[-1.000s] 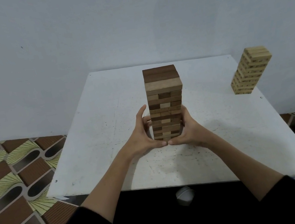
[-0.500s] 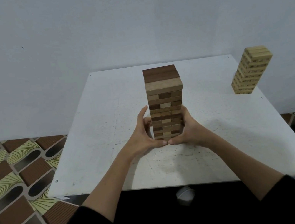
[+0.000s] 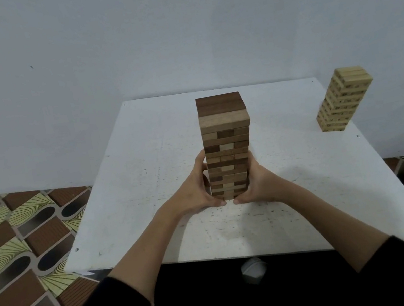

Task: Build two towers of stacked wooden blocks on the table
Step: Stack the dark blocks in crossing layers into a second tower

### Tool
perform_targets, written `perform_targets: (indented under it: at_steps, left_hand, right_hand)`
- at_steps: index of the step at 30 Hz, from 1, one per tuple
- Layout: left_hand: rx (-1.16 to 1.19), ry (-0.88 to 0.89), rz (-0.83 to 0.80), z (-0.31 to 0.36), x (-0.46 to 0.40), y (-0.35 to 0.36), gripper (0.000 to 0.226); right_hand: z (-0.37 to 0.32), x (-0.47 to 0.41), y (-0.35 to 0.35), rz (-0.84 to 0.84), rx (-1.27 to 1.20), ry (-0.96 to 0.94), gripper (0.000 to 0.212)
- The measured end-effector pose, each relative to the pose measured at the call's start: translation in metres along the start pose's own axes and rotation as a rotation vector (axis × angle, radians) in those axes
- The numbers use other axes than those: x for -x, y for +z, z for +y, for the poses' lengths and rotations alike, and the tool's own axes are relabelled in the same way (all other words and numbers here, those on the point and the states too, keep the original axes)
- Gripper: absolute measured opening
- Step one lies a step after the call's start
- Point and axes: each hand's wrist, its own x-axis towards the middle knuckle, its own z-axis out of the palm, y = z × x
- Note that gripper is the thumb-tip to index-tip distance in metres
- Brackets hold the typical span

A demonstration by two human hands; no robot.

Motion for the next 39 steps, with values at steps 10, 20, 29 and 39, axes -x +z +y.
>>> perform_targets:
  at_steps: [10,20,29,39]
  left_hand:
    - [0.038,-0.008,0.038,-0.009,-0.003,0.004,0.111]
    - [0.042,-0.002,0.057,-0.008,-0.002,0.004,0.111]
    - [0.063,-0.009,0.063,-0.008,-0.004,0.000,0.112]
    - [0.089,-0.027,0.072,-0.016,-0.022,-0.024,0.111]
  right_hand:
    - [-0.002,-0.001,0.000,-0.013,-0.032,-0.021,0.119]
    - [-0.001,-0.001,0.002,0.013,-0.010,-0.051,0.119]
    - [0.001,-0.008,0.003,0.021,-0.033,-0.037,0.118]
    - [-0.002,-0.040,0.006,0.026,-0.107,-0.056,0.113]
